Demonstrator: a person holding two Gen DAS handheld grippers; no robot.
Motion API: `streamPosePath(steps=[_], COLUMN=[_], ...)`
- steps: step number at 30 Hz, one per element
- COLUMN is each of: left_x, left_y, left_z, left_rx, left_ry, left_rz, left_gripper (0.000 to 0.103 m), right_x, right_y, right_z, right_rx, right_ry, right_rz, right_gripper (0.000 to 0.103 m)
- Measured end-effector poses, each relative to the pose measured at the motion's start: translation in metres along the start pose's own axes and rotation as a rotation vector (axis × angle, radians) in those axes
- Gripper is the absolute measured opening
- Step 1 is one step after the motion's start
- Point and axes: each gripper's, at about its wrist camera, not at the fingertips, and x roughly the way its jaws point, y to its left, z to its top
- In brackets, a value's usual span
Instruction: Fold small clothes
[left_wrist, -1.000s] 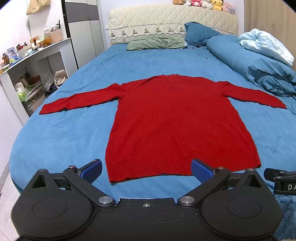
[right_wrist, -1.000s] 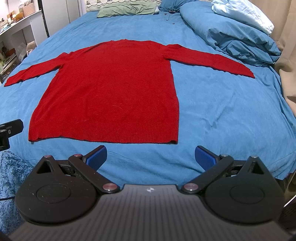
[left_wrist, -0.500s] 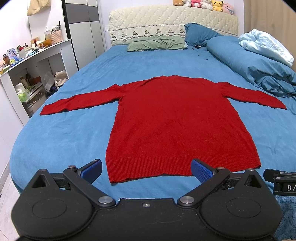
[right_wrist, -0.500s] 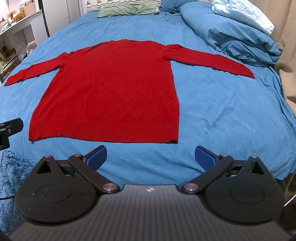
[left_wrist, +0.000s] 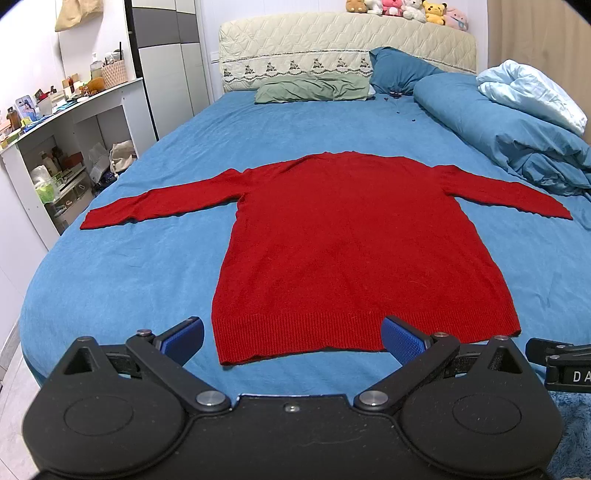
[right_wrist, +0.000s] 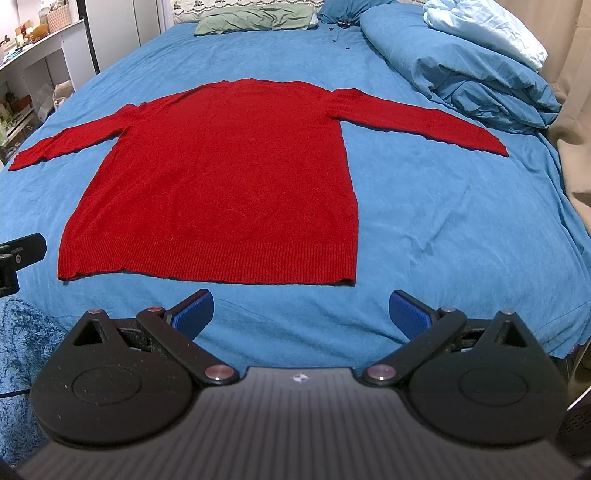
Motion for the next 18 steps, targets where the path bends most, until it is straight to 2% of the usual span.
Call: streamPosePath(steps=[14, 18], left_x=[-0.005, -0.014], left_y=[0.001, -0.004], left_z=[0.002, 0.014], left_rx=[-0.004, -0.002], left_ry=[-0.014, -0.031], left_rz=[0.010, -0.004], left_gripper=[0.103, 0.103], right_x=[-0.004, -0.007], right_y=[-0.001, -0.004], right_z=[-0.002, 0.002], right_rx=[-0.006, -0.001], right_ry=[-0.014, -0.021], right_rz=[0.010, 0.015], right_gripper=[0.103, 0.103])
